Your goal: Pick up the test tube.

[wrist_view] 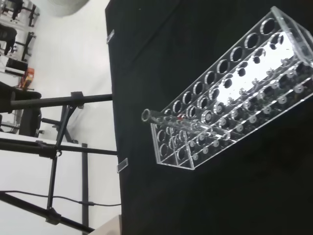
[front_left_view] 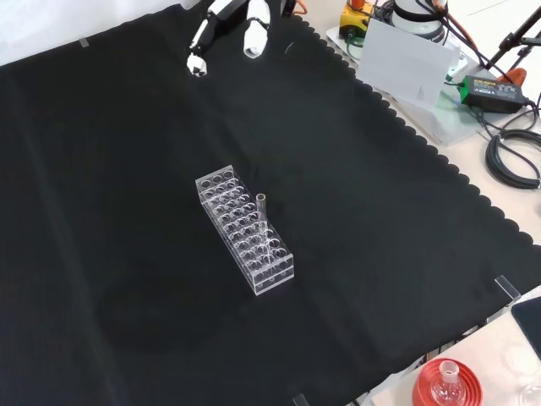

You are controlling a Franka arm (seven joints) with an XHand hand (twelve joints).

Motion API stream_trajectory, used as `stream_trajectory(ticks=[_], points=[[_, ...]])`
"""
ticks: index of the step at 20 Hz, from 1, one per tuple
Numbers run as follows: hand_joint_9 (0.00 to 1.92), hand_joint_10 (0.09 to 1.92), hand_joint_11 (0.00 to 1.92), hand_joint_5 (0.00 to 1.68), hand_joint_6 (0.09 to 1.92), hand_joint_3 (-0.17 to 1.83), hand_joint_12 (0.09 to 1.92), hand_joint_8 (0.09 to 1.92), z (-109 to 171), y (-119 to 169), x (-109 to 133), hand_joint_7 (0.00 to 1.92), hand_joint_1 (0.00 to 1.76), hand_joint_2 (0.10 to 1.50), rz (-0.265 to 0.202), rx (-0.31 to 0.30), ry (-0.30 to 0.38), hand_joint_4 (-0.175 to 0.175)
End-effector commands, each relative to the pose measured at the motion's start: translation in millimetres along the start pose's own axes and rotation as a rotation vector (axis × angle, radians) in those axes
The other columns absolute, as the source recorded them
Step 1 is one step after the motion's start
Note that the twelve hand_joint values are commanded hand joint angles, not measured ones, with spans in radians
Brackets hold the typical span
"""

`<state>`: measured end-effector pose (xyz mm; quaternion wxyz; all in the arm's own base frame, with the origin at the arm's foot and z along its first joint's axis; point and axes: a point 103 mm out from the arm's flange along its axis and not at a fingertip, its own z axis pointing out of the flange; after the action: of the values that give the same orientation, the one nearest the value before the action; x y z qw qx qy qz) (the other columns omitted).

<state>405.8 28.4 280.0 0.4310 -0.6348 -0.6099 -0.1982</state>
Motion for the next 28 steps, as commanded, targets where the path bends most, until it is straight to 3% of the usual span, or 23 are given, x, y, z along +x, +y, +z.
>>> stream_trajectory(ticks=[1,15,28], points=[[0.16,0.90,0.00,0.38,0.18,0.49,1.37,0.72,35.2,33.2,4.2,0.26,0.71,0.77,-0.012,0.128,-0.040,-0.022],[0.17,0.90,0.00,0.39,0.18,0.49,1.37,0.72,62.4,91.2,19.6,0.27,0.72,0.77,-0.051,0.211,-0.058,-0.024],[0.19,0.90,0.00,0.40,0.18,0.50,1.38,0.72,101.0,140.4,27.0,0.31,0.76,0.76,-0.097,0.288,-0.129,-0.027]])
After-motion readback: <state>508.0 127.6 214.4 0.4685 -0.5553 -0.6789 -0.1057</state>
